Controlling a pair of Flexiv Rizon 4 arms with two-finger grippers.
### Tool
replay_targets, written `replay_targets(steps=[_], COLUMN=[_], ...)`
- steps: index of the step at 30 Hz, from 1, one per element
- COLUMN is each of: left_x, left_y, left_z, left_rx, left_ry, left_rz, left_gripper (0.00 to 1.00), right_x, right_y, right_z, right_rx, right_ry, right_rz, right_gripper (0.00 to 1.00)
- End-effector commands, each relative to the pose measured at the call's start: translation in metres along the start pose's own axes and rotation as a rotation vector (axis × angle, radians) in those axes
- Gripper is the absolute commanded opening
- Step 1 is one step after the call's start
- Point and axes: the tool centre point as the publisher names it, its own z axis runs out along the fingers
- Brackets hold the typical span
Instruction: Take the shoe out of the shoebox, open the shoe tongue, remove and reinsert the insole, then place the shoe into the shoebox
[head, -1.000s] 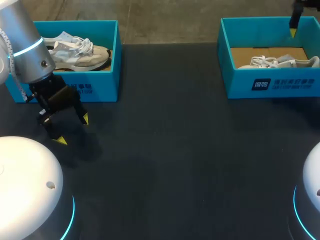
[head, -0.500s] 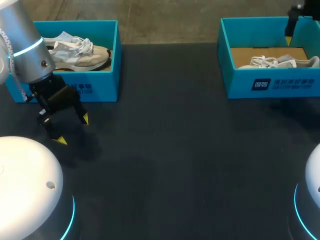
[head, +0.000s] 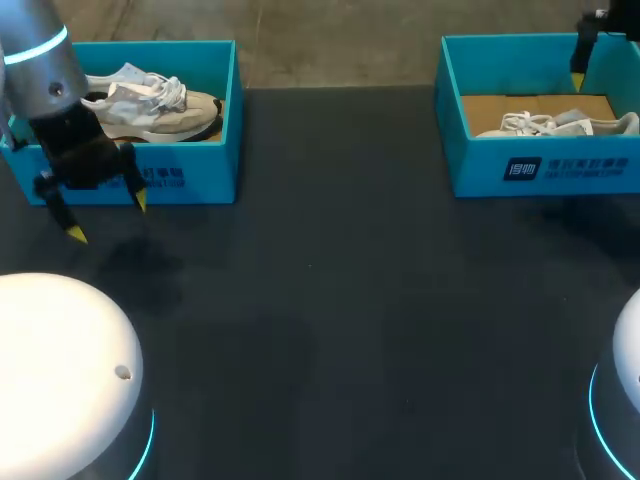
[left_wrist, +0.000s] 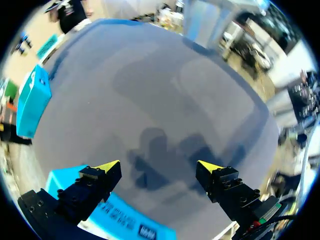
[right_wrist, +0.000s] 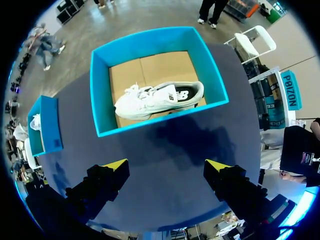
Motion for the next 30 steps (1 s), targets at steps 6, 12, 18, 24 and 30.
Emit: replay_targets(steps=[6, 12, 18, 24, 30], left_x=[0.004, -0.001, -0.015, -0.015, -0.015], left_y=[0.071, 0.142, 0.202, 0.202, 0.202], left_z=[-0.047, -0.067, -0.095, -0.095, -0.095], left_rx=[-0.164, -0.216, -0.167, -0.167, -0.167], left_ry=[-0.073, -0.082, -0.100, -0.100, -0.100], left_rz=[0.200, 0.258, 0.365, 0.365, 0.365], left_gripper=[1.00, 1.00, 1.00, 1.00, 1.00], right_x=[0.000, 0.000, 0.000, 0.000, 0.000], right_y=[-0.001, -0.001, -0.001, -0.001, -0.001], right_z=[0.000, 0.000, 0.000, 0.000, 0.000], right_rx=[-0.002, -0.002, -0.002, -0.002, -0.002], right_ry=[0.000, 0.000, 0.000, 0.000, 0.000], right_rz=[0.002, 0.002, 0.002, 0.002, 0.002], right_gripper=[1.00, 1.00, 1.00, 1.00, 1.00])
